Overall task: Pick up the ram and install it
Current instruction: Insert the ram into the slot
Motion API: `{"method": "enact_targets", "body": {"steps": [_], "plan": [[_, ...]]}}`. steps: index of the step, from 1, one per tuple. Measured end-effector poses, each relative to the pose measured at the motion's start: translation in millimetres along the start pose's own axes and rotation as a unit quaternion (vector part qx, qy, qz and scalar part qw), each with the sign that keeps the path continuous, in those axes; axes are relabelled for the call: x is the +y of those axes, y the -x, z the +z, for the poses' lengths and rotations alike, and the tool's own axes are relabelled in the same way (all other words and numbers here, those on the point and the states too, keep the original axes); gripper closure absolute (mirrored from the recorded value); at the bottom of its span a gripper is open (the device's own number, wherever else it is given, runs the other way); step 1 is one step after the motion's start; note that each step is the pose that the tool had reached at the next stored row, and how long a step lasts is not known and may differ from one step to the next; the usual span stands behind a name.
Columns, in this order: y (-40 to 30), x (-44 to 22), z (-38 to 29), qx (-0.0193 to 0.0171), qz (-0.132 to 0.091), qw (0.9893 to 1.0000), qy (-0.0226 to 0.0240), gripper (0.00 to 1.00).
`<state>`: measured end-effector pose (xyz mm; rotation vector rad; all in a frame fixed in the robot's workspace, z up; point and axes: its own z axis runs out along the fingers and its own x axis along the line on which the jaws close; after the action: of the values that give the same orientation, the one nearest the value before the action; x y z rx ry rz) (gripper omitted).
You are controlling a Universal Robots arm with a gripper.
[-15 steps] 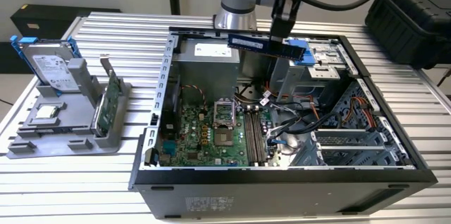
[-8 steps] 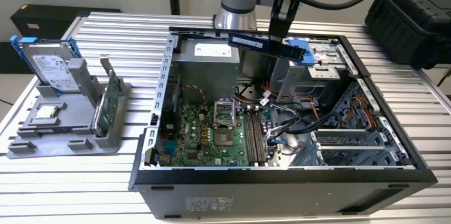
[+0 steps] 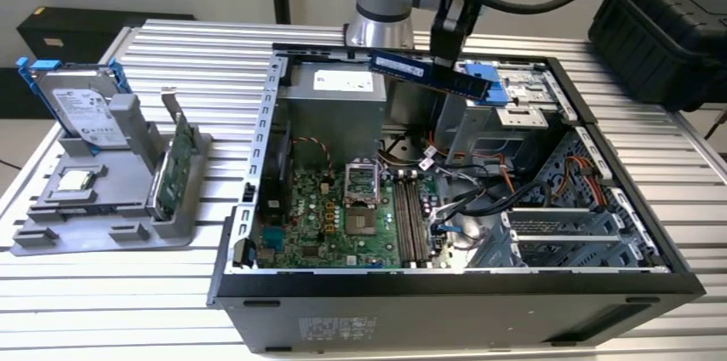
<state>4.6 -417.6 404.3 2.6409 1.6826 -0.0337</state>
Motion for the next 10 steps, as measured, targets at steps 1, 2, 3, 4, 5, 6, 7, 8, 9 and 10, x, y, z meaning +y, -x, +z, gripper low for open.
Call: {"method": "enact_targets", "body": {"steps": [1, 2, 3, 4, 5, 6, 7, 8, 9, 10], "plan": [[0.0, 0.0, 0.0, 0.0001, 0.005, 1.0, -0.0001, 1.0], [0.0, 0.0, 0.1, 0.0001, 0.009, 1.0, -0.0002, 1.0], [0.0, 0.0, 0.0, 0.0001, 0.014, 0.9999, -0.0003, 1.0], [0.0, 0.0, 0.0, 0.0001, 0.018, 0.9998, -0.0004, 1.0], [0.0, 0.0, 0.0, 0.0001, 0.023, 0.9997, -0.0005, 1.0], [0.0, 0.0, 0.0, 0.0001, 0.028, 0.9996, -0.0006, 1.0], [0.0, 0.0, 0.0, 0.0001, 0.032, 0.9995, -0.0008, 1.0], [0.0, 0.0, 0.0, 0.0001, 0.037, 0.9993, -0.0009, 1.0], [0.0, 0.0, 0.0, 0.0002, 0.042, 0.9991, -0.001, 1.0], [0.0, 0.0, 0.0, 0.0002, 0.046, 0.9989, -0.0011, 1.0]]}}
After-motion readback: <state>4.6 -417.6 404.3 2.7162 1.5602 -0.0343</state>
